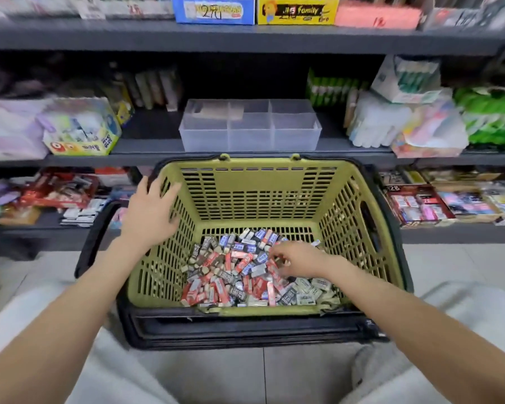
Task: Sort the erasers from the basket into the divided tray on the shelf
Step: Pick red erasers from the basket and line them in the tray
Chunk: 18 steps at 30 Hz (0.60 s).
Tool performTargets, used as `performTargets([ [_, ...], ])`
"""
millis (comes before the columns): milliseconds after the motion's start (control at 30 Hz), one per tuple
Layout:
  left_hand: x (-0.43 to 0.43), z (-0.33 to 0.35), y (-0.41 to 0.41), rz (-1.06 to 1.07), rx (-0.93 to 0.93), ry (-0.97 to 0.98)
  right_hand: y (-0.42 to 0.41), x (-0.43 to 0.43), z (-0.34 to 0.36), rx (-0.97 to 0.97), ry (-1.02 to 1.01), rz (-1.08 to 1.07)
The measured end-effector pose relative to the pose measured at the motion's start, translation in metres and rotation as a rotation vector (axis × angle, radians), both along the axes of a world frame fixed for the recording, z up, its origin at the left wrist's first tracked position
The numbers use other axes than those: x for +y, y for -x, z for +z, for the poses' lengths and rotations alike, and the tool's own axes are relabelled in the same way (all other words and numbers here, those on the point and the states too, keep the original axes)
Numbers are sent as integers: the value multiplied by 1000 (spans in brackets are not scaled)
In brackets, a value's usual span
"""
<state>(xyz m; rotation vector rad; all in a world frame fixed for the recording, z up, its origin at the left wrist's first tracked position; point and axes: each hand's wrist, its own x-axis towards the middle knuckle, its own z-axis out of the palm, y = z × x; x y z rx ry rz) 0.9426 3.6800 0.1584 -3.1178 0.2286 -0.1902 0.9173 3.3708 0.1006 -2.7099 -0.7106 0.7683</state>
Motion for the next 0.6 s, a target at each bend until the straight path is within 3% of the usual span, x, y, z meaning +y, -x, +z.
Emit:
performTargets([
  [267,3,-3,-2,-2,4,-34,-10,7,-43,174,92,-41],
  [467,4,-7,-2,-11,-27,-57,-12,16,-70,94,317,124],
  [600,0,-8,-7,-22,-17,-65,3,7,-85,-40,289,100],
])
